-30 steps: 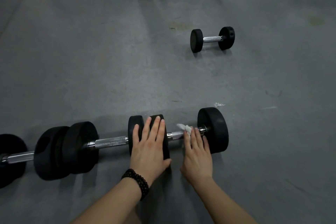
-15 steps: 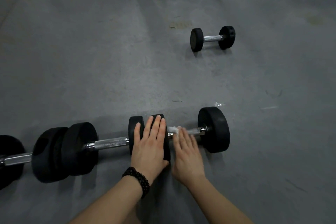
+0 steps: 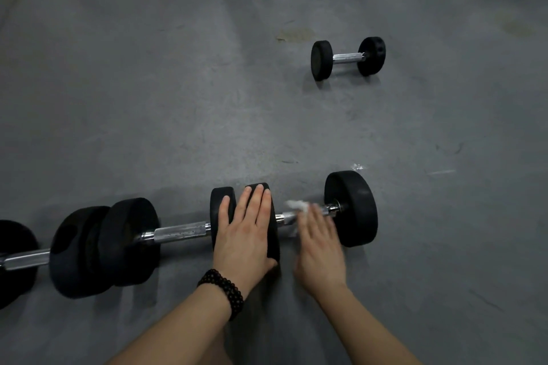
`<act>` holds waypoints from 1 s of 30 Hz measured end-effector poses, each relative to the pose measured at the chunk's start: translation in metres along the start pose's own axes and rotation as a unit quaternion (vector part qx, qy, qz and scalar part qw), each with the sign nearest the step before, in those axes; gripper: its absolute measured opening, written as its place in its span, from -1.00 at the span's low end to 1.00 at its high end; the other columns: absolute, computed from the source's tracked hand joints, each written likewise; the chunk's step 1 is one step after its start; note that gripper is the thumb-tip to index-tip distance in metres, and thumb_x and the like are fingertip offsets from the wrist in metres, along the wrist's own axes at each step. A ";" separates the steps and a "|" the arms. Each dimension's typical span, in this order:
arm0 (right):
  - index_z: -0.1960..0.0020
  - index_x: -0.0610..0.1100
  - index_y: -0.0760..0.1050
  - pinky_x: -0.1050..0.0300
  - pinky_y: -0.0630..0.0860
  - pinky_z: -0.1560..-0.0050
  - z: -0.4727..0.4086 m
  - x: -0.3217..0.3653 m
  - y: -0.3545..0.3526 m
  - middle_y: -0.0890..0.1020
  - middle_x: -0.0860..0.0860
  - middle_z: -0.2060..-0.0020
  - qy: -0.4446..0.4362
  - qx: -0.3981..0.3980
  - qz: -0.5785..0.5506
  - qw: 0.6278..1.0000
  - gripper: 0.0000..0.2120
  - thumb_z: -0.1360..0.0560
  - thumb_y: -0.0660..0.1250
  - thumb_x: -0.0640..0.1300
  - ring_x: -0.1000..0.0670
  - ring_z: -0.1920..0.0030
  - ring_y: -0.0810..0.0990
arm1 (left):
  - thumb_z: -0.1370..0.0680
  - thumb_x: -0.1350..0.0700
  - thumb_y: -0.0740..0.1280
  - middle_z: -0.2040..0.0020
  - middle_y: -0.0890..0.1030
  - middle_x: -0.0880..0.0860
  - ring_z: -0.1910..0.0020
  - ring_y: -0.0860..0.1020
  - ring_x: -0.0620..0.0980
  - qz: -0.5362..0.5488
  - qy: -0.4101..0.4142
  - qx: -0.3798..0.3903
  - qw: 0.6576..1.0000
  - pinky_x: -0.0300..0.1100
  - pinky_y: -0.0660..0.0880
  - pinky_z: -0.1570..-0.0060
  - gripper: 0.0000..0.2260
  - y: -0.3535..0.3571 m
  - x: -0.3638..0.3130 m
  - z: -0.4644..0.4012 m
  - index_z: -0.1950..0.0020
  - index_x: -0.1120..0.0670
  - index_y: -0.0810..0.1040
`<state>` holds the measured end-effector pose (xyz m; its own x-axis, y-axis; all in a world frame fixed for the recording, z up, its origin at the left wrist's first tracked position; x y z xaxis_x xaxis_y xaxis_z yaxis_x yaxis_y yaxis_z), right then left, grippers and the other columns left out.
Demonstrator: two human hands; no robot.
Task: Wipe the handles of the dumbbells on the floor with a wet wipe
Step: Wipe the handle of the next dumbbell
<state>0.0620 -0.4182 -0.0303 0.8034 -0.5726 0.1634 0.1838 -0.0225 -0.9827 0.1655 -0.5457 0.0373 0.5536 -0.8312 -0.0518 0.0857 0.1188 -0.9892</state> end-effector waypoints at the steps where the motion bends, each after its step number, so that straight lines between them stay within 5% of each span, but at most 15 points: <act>1: -0.55 -0.25 0.16 -0.09 0.04 -0.54 0.001 -0.010 -0.002 0.18 -0.22 -0.54 0.045 -0.015 0.003 0.999 -0.18 -0.31 0.28 -0.18 -0.14 -0.57 0.06 | -0.29 -0.32 0.47 -0.62 -0.10 0.04 -0.59 -0.14 0.04 0.000 0.002 0.001 1.000 0.19 -0.24 -0.50 0.18 0.000 0.000 0.000 -0.61 0.09 -0.19; 4: -0.56 -0.27 0.11 -0.09 -0.01 -0.53 -0.002 0.001 -0.004 0.13 -0.21 -0.56 0.078 -0.015 -0.039 0.996 -0.13 -0.29 0.32 -0.19 -0.15 -0.58 0.00 | -0.26 -0.32 0.49 -0.62 -0.05 0.05 -0.60 -0.10 0.04 0.000 0.001 0.000 1.000 0.20 -0.20 -0.50 0.19 0.000 0.001 0.000 -0.62 0.10 -0.13; 8: -0.60 -0.19 -0.03 -0.08 -0.06 -0.57 -0.002 0.024 0.004 -0.01 -0.13 -0.59 -0.077 0.027 -0.052 0.995 -0.15 -0.41 0.27 -0.08 -0.06 -0.58 -0.17 | -0.30 -0.28 0.47 -0.63 -0.09 0.04 -0.59 -0.13 0.03 0.003 0.001 0.001 1.000 0.20 -0.20 -0.51 0.15 0.002 0.000 0.001 -0.62 0.09 -0.16; 11: -0.55 -0.25 0.13 -0.08 0.06 -0.54 0.002 -0.011 0.002 0.19 -0.21 -0.54 0.026 -0.020 -0.014 0.999 -0.17 -0.31 0.29 -0.22 -0.13 -0.57 0.07 | -0.26 -0.32 0.49 -0.63 -0.06 0.04 -0.60 -0.11 0.03 0.003 0.000 -0.004 1.000 0.20 -0.21 -0.50 0.19 0.000 0.000 0.000 -0.62 0.09 -0.14; 15: -0.56 -0.29 0.09 -0.12 0.03 -0.53 0.001 0.007 -0.001 0.08 -0.23 -0.56 0.104 -0.015 -0.066 0.992 -0.09 -0.28 0.32 -0.13 -0.18 -0.58 -0.02 | -0.24 -0.33 0.49 -0.63 -0.04 0.04 -0.60 -0.09 0.03 -0.001 -0.002 0.003 1.000 0.21 -0.18 -0.50 0.20 0.001 0.000 0.000 -0.62 0.10 -0.13; 19: -0.57 -0.22 0.04 -0.12 0.07 -0.54 0.002 0.026 0.005 0.09 -0.17 -0.57 -0.049 0.017 -0.043 0.998 -0.10 -0.34 0.36 -0.07 -0.12 -0.58 -0.04 | -0.27 -0.30 0.48 -0.63 -0.07 0.03 -0.60 -0.11 0.02 -0.004 -0.003 0.001 1.000 0.20 -0.15 -0.51 0.17 0.001 0.000 -0.001 -0.62 0.09 -0.14; 23: -0.56 -0.28 0.09 -0.14 0.13 -0.52 0.003 -0.009 0.002 0.14 -0.25 -0.55 0.114 -0.008 -0.040 0.993 -0.10 -0.27 0.35 -0.32 -0.20 -0.57 0.05 | -0.23 -0.34 0.50 -0.63 -0.04 0.04 -0.60 -0.08 0.03 -0.007 -0.002 0.012 1.000 0.20 -0.15 -0.50 0.21 -0.001 0.001 -0.002 -0.62 0.10 -0.12; 25: -0.57 -0.30 0.04 -0.12 0.02 -0.53 0.002 0.004 0.000 0.04 -0.27 -0.56 0.133 0.008 -0.068 0.989 -0.08 -0.30 0.38 -0.24 -0.22 -0.57 -0.05 | -0.24 -0.35 0.49 -0.63 -0.06 0.03 -0.60 -0.11 0.02 -0.004 -0.003 0.018 1.000 0.20 -0.17 -0.50 0.21 -0.002 0.001 -0.002 -0.62 0.09 -0.14; 28: -0.60 -0.22 -0.16 -0.07 -0.14 -0.55 0.000 0.026 0.000 -0.19 -0.17 -0.58 0.038 0.045 -0.083 0.995 -0.03 -0.42 0.37 -0.05 -0.12 -0.56 -0.29 | -0.27 -0.35 0.47 -0.63 -0.11 0.02 -0.59 -0.16 0.00 -0.002 -0.004 0.021 1.000 0.19 -0.20 -0.51 0.20 -0.006 0.002 -0.004 -0.61 0.08 -0.20; 30: -0.60 -0.18 -0.16 -0.05 -0.12 -0.55 0.002 0.015 0.000 -0.15 -0.15 -0.58 0.008 0.051 -0.051 0.997 -0.05 -0.41 0.36 -0.09 -0.10 -0.57 -0.27 | -0.28 -0.35 0.46 -0.62 -0.14 0.01 -0.59 -0.18 0.00 0.003 0.000 0.026 1.000 0.18 -0.21 -0.51 0.20 -0.007 0.003 -0.006 -0.61 0.07 -0.23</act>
<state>0.0751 -0.4255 -0.0275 0.7683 -0.5850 0.2598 0.3213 0.0015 -0.9470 0.1613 -0.5526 0.0434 0.5549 -0.8299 -0.0585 0.1247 0.1525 -0.9804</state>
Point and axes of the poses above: each hand's wrist, its own z-axis away from the middle knuckle, its own y-axis out of the palm, x = y × z, the point moved 1 cm from there along -z, towards the middle knuckle
